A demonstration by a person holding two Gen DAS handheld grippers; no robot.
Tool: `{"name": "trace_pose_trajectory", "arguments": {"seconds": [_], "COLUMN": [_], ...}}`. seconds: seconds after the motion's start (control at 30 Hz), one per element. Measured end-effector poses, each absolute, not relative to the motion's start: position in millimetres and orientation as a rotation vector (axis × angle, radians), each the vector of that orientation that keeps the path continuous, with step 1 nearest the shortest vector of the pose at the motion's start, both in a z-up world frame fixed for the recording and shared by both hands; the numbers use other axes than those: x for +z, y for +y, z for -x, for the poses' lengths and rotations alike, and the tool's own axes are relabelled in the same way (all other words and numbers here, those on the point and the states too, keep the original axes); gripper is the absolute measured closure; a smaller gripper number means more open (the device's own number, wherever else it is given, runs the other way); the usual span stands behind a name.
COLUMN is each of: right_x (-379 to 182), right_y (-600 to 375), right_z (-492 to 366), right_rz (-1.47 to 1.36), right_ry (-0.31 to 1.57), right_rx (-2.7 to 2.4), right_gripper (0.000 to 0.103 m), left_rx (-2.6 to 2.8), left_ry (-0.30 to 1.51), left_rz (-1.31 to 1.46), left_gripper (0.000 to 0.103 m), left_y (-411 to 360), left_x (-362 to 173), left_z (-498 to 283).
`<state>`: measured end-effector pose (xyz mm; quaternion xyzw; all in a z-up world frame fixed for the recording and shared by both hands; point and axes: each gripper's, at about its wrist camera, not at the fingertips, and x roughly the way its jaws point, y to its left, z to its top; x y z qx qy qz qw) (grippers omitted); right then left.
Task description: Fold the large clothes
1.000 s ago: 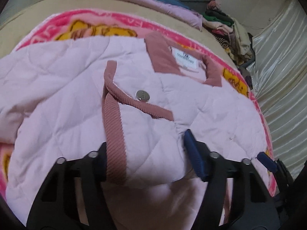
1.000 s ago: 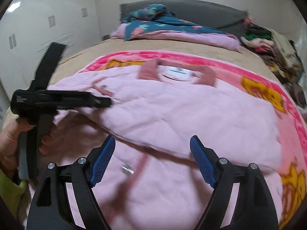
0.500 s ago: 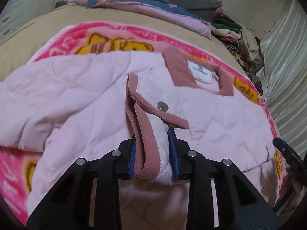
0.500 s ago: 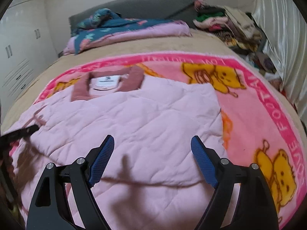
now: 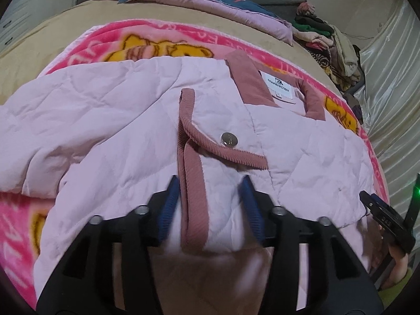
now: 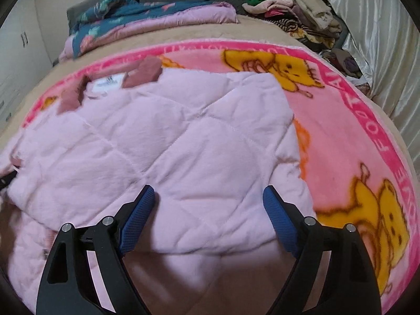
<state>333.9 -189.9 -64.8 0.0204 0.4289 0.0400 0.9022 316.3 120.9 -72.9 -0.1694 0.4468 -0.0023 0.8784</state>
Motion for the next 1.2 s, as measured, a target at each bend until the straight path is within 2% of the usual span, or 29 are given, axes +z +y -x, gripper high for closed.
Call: {"name": "trace_pose_trajectory", "arguments": {"seconds": [0.07,0.1,0.27,0.33,1.2], "right_x": [-57,-53,-34,-27,20], "right_y": [-186,-185,-181,-178,-87], "right_z": [-320,-315,-298,-293,-264], "right_rz": [-0.058,-0.062,-0.105,-0.114,-0.066], "right_ry": [0.855,0.845,0.802,0.791,0.703], "right_rx": [0.095,0.106,0.140,0.155,0.352], "right_gripper": [0.017,0.015,0.007,0.006,0.004], "left_rx": [-0.003,-0.007,-0.024,-0.016,0.197], "left_ry": [0.929,0.930,0.933,0.924,0.787], "left_rz": [0.351,0.354,0.360,0.340,0.355], "left_gripper": [0.040,0.038,0.014,0.009,0.009], "left_y": [121,121,117,114,177], "left_x": [-69,-68,-59,-53,-6], "left_z": [-314,-312,-302,-298,-263]}}
